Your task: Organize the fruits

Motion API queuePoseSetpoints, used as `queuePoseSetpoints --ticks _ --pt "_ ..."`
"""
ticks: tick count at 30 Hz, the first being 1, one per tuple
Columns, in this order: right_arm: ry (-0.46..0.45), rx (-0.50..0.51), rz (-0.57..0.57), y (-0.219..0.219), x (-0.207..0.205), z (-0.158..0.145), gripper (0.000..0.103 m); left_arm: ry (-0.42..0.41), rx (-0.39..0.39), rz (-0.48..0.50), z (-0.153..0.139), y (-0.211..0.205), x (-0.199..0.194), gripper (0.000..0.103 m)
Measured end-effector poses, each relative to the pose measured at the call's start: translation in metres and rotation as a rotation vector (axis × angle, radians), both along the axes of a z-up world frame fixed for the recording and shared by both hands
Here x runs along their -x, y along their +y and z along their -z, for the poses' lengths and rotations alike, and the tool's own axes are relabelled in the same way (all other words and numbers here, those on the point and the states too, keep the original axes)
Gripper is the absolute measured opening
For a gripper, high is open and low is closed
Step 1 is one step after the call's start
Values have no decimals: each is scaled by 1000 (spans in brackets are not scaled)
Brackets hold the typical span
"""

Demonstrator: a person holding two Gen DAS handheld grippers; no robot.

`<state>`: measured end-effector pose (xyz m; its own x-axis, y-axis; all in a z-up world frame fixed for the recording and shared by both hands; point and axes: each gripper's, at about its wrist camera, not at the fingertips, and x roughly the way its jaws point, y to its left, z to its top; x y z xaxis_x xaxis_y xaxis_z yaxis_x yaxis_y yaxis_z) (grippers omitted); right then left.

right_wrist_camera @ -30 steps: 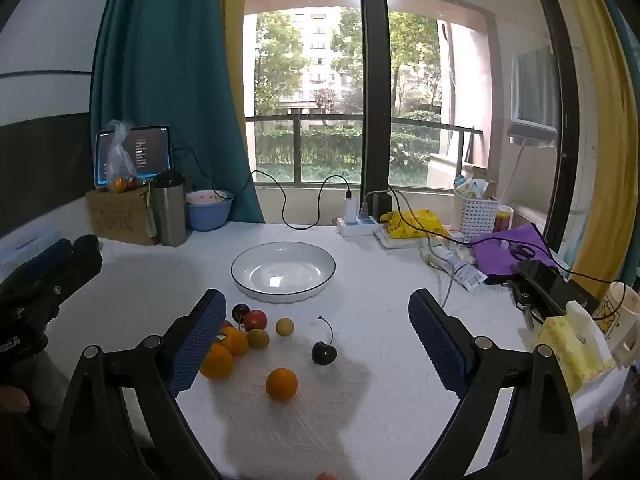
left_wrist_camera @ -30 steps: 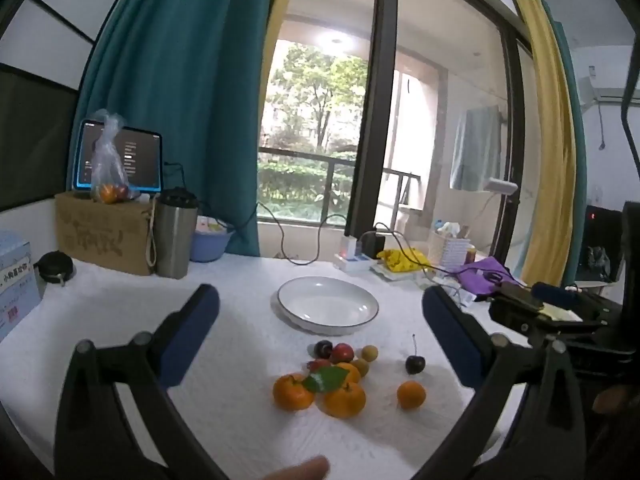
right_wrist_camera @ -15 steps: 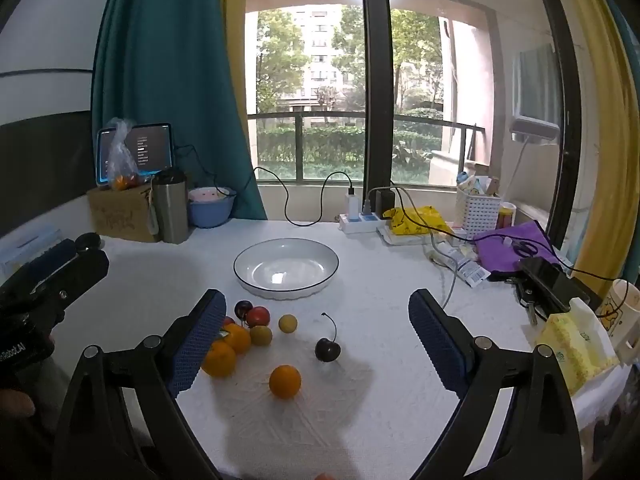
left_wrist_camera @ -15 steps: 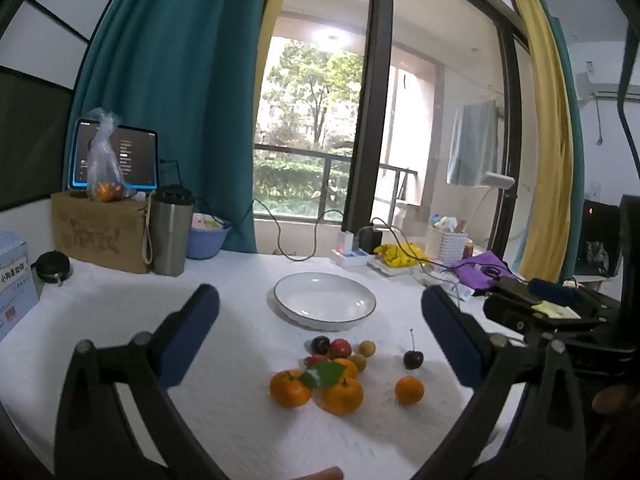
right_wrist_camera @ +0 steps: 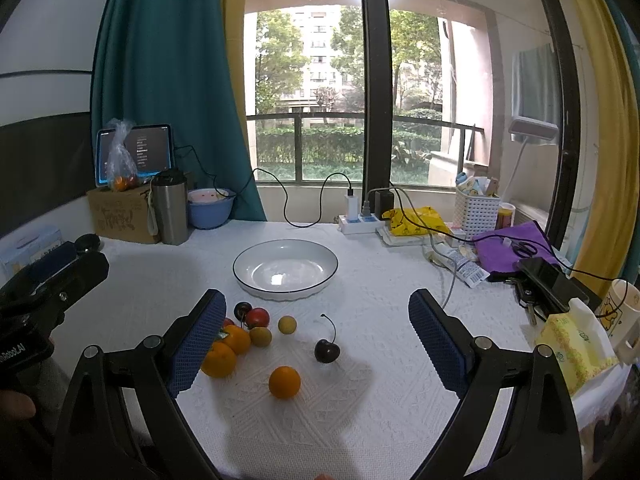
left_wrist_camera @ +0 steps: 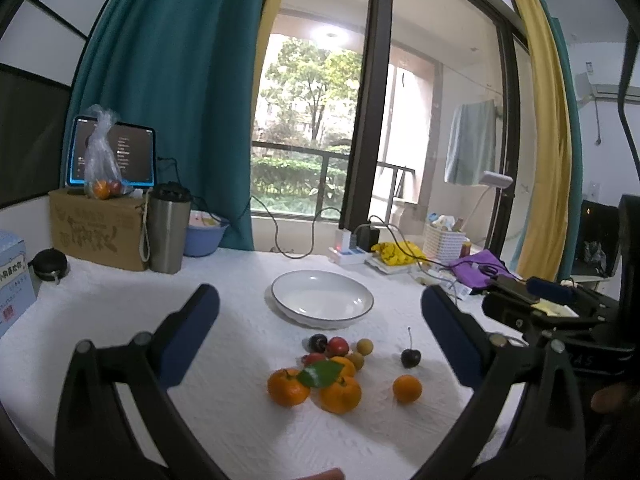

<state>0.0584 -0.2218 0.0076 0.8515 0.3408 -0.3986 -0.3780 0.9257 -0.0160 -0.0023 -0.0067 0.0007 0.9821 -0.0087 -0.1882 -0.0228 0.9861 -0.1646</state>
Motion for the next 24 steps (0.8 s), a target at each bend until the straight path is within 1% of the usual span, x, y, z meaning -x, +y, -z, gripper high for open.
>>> queuePoseSetpoints --ticks 8,15,24 --pt "1 -1 0 0 -1 0 95 5 1 8 0 -1 -1 102" --pt "2 -1 0 0 0 0 95 3 -4 -12 1 0 -4 102" --pt "1 0 0 0 0 0 95 5 -2 1 1 1 -5 102"
